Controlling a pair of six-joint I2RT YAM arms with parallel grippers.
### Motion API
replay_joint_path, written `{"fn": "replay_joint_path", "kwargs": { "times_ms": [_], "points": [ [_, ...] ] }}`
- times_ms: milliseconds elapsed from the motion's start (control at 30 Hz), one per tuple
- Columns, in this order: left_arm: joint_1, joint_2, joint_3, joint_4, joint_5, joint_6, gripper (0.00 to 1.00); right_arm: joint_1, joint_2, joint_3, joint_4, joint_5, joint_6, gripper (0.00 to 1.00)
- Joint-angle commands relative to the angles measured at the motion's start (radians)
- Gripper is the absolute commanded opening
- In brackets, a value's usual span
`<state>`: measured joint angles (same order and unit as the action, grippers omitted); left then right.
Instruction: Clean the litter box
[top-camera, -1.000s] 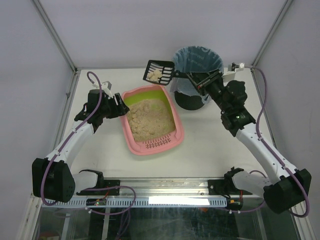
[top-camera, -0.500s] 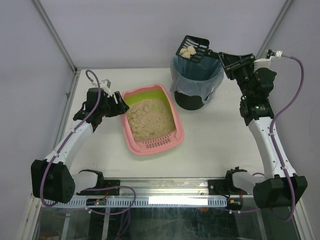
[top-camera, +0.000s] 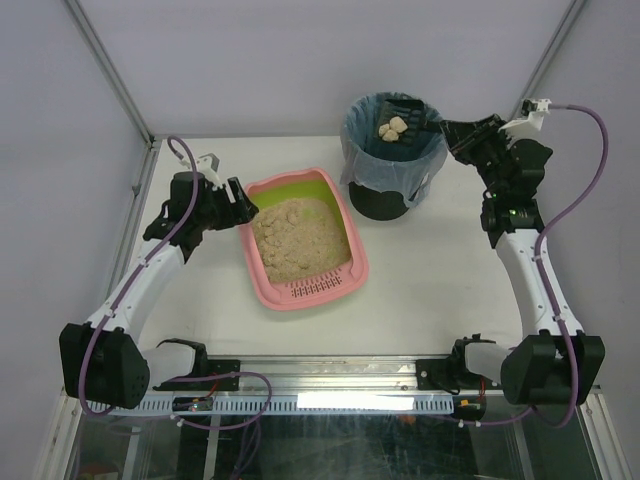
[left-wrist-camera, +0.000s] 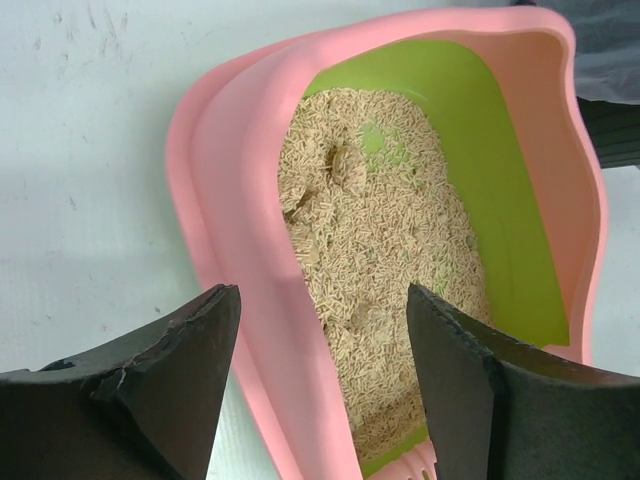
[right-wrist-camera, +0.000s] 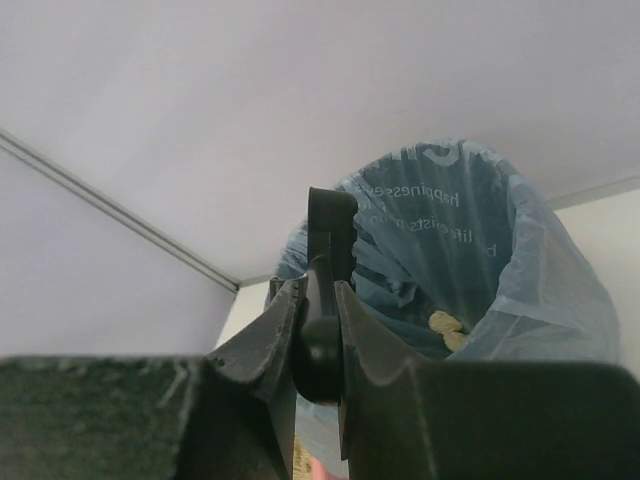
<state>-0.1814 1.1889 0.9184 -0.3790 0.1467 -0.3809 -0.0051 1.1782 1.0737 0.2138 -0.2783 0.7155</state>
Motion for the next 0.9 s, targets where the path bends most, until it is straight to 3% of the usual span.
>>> {"fn": "replay_joint_path", "kwargs": {
  "times_ms": [0,133,300,400,467,733,867],
  "points": [
    [0.009,-0.031,0.078,0.034,-0.007,0.003,0.69,-0.005,-0.002,0.039,0.117,-0.071,-0.211,0.0],
    [0.009,-0.031,0.086,0.057,0.001,-0.008,0.71,-0.004,-0.013,0.043,0.106,-0.086,-0.35,0.0],
    [0.009,-0.102,0.054,0.113,-0.02,-0.04,0.71,-0.003,-0.002,0.086,0.033,-0.086,-0.35,0.0],
    [0.009,-0.154,0.029,0.155,-0.035,-0.042,0.74,-0.004,0.006,0.113,-0.005,-0.168,-0.593,0.0],
    [0.008,-0.16,0.025,0.163,-0.036,-0.042,0.77,-0.001,0.006,0.129,-0.016,-0.184,-0.641,0.0],
    [0.008,-0.127,0.009,0.161,-0.015,-0.038,0.78,0.06,0.037,0.28,-0.166,-0.147,-0.907,0.0],
    [0.009,-0.12,0.005,0.16,-0.017,-0.04,0.78,0.077,0.052,0.326,-0.211,-0.114,-0.962,0.0]
  ]
}}
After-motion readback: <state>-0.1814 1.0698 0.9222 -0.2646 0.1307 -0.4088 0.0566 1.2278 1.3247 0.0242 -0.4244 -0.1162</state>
